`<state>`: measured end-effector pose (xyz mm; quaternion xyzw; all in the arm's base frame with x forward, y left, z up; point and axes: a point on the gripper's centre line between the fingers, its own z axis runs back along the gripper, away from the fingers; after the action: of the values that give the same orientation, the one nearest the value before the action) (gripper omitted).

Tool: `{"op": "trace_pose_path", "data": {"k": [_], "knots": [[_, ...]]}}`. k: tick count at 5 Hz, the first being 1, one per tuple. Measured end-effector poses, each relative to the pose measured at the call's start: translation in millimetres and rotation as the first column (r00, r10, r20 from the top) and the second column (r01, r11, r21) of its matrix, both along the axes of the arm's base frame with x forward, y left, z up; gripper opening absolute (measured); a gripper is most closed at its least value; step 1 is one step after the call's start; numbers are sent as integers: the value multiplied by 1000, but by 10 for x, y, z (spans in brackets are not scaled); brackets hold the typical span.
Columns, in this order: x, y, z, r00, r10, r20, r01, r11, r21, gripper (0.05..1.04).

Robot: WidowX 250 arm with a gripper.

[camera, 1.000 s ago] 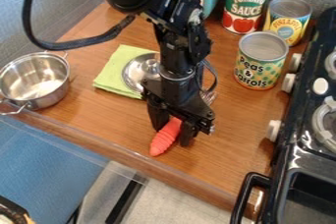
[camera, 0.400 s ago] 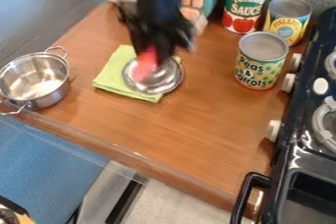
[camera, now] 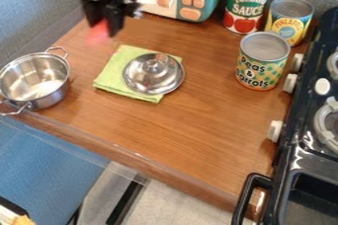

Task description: Pick the red fork and put it on the left center of the table

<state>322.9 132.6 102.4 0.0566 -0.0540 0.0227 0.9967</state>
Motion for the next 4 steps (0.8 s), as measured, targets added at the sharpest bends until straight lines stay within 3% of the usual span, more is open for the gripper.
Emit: {"op": "trace_pose_path", "data": {"k": [2, 4], "knots": [[166, 965, -279, 992, 114, -62, -114, 993, 11, 409], [355, 1195, -419, 989, 107, -105, -105, 994, 30, 408]]}}
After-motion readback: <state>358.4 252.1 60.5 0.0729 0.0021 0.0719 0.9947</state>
